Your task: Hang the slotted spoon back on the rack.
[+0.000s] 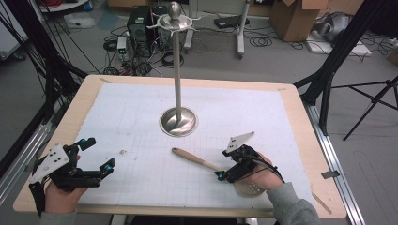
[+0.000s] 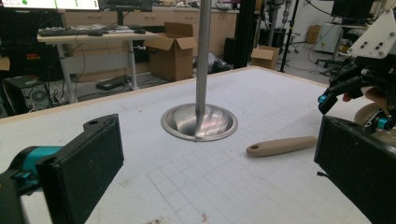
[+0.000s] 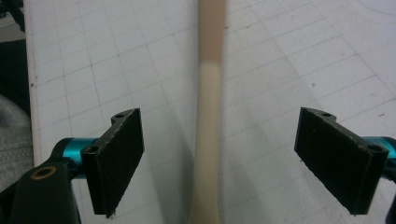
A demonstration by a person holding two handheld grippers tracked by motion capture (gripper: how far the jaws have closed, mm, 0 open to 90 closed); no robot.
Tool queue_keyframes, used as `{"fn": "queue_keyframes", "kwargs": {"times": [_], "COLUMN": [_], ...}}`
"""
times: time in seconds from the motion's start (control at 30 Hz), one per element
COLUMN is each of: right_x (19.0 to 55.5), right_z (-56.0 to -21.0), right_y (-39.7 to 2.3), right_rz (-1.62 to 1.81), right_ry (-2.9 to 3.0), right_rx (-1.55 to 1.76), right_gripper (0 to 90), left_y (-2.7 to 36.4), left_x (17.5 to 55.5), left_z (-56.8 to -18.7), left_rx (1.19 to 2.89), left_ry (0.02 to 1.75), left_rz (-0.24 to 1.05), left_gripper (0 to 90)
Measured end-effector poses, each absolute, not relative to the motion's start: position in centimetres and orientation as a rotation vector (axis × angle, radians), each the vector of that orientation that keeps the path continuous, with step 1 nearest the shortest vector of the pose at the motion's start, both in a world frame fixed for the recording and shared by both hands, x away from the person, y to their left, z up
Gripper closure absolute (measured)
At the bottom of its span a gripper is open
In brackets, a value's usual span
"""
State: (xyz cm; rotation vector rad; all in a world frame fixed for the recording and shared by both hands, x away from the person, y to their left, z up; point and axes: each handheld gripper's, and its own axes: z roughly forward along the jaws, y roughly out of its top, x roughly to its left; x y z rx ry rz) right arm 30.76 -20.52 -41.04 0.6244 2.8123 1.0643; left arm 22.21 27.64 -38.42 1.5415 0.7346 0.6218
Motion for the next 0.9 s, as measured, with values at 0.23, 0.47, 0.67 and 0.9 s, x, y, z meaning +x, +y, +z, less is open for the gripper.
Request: {"fn": "queue_keyframes", "kwargs": {"times": [0.23,0.47,0.67,0.9], "right_x": [30.8,30.8,30.8,30.7], "right_z": [-41.3,-41.6,-42.0,-42.0], "right_y": [-20.3,-20.0,-19.8,-19.5], "right_rz": [1.032,0.984,0.93,0.882], "right_ry": [2.831,2.861,2.899,2.92], "right_rx": [0.607,0.592,0.589,0.592], "right_gripper": [15.2,15.9,23.5,31.2], "left_y": [27.5,27.3,27.5,27.6], "left_x": [22.2,22.2,22.2,22.0], "left_z": [-38.4,-38.5,-38.5,-38.4], "left_rx": [1.547,1.551,1.551,1.547], "left_ry": [0.734,0.73,0.735,0.734], "left_rz": [0.623,0.621,0.624,0.628], "left_gripper": [1.8,1.7,1.8,1.8]}}
